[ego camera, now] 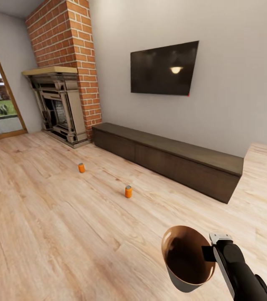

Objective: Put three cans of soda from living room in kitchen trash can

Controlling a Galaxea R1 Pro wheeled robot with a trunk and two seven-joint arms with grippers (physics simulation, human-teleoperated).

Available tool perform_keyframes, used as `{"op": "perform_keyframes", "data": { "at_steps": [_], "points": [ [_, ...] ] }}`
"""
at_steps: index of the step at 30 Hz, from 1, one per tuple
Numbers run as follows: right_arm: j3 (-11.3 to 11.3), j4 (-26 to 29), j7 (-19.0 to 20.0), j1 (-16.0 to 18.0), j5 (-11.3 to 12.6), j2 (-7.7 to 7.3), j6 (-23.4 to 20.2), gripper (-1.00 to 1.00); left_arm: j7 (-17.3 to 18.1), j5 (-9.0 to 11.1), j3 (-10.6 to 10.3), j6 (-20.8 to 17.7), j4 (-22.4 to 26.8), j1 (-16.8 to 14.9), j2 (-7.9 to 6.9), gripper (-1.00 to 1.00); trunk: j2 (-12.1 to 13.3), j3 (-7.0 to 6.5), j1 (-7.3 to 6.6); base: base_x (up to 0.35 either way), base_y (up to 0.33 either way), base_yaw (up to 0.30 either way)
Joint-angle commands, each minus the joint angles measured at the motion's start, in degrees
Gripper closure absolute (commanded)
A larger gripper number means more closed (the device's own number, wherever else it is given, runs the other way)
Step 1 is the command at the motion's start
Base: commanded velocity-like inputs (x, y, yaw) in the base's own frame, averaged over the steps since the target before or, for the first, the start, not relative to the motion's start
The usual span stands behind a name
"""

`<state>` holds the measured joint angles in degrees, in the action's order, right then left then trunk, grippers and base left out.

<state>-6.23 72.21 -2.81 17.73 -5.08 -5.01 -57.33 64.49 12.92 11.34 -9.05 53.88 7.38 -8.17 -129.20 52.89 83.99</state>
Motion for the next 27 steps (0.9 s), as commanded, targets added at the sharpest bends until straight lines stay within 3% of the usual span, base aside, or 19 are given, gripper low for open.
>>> {"op": "perform_keyframes", "data": {
  "at_steps": [1, 15, 27],
  "points": [
    [0.0, 0.0, 0.0, 0.0, 0.2, 0.0, 0.0, 1.0, 0.0, 0.0, 0.0, 0.0, 0.0, 0.0, 0.0, -1.0, 0.0, 0.0, 0.0, 0.262, 0.191, -0.005],
    [0.1, 0.0, 0.0, 0.0, 0.2, 0.0, 0.0, 1.0, 0.0, 0.0, 0.0, 0.0, 0.0, 0.0, 0.0, -1.0, 0.0, 0.0, 0.0, 0.272, 0.204, -0.012],
    [0.1, 0.0, 0.0, 0.0, 0.3, 0.0, 0.0, 1.0, 0.0, 0.0, 0.0, 0.0, 0.0, 0.0, 0.0, -1.0, 0.0, 0.0, 0.0, 0.25, 0.189, -0.217]
  ]
}}
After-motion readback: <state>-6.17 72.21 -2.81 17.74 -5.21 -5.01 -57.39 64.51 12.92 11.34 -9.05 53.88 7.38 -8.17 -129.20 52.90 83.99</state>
